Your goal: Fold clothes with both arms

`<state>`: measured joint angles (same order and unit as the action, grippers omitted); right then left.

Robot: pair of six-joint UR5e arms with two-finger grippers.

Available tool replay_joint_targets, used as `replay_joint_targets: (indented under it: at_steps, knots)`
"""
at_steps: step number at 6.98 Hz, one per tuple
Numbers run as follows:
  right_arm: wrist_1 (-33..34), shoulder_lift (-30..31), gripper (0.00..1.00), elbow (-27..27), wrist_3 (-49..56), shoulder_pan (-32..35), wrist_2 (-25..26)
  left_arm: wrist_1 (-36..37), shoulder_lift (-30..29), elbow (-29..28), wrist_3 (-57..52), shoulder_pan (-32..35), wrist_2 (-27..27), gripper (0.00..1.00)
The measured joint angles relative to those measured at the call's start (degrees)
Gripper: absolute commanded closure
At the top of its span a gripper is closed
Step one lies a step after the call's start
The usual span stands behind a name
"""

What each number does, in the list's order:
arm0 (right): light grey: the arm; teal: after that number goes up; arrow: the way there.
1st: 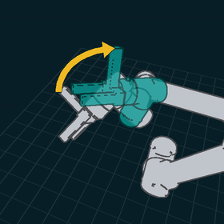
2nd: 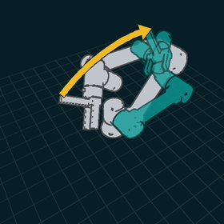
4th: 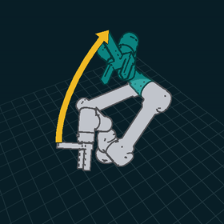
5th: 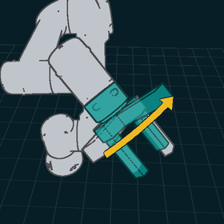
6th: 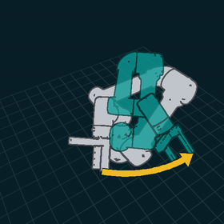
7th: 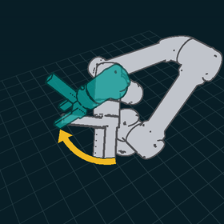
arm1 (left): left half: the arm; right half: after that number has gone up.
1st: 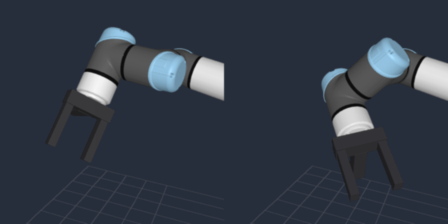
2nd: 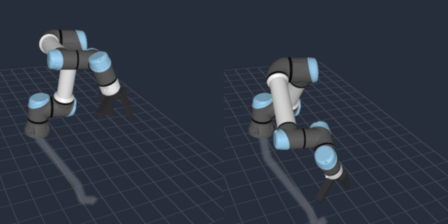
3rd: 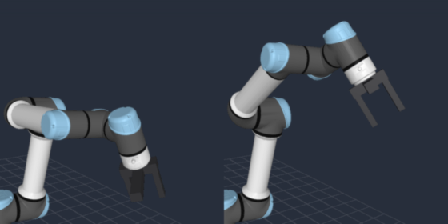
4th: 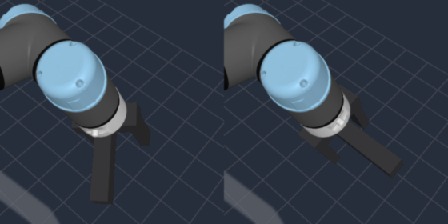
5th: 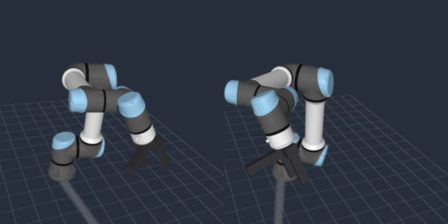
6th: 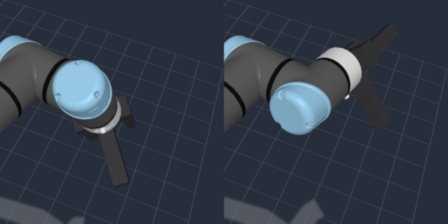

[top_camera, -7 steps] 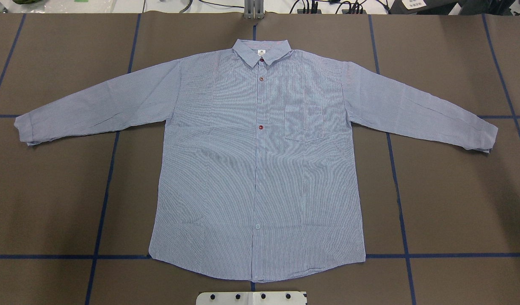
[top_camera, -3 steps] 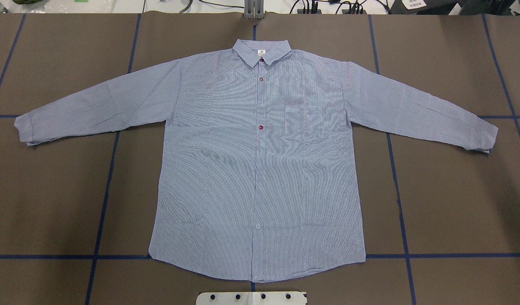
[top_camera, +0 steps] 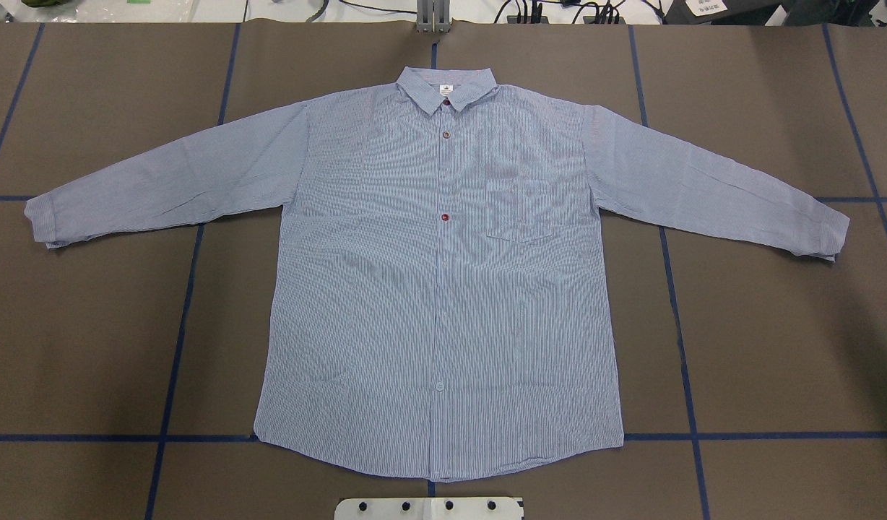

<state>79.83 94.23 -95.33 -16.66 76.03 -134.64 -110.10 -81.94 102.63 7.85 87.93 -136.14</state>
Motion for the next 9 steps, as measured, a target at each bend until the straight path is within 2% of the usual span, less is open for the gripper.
replay_joint_targets:
  at_steps: [3, 4, 5, 8, 9]
  knots:
    - [-20.7, -2.1, 0.09, 10.7, -23.1, -5.9, 1.9, 0.7, -0.2, -0.6, 0.1, 0.0, -1.2, 0.01]
    - [-24.3, -2.5, 0.13, 12.9, -28.2, -6.8, 2.1, 0.6, -0.2, -0.6, 0.1, 0.0, -1.4, 0.01]
    - [-26.0, -2.9, 0.18, 14.2, -30.9, -7.5, 2.2, 0.4, -0.1, -0.6, 0.1, 0.0, -1.4, 0.01]
    - [-27.0, -3.8, 0.19, 15.4, -36.4, -9.4, 2.5, 0.2, -0.1, -0.6, 0.1, 0.0, -1.3, 0.01]
    - [-27.0, -3.8, 0.28, 15.8, -36.7, -9.8, 2.5, 0.2, -0.1, -0.5, 0.1, 0.0, -1.2, 0.01]
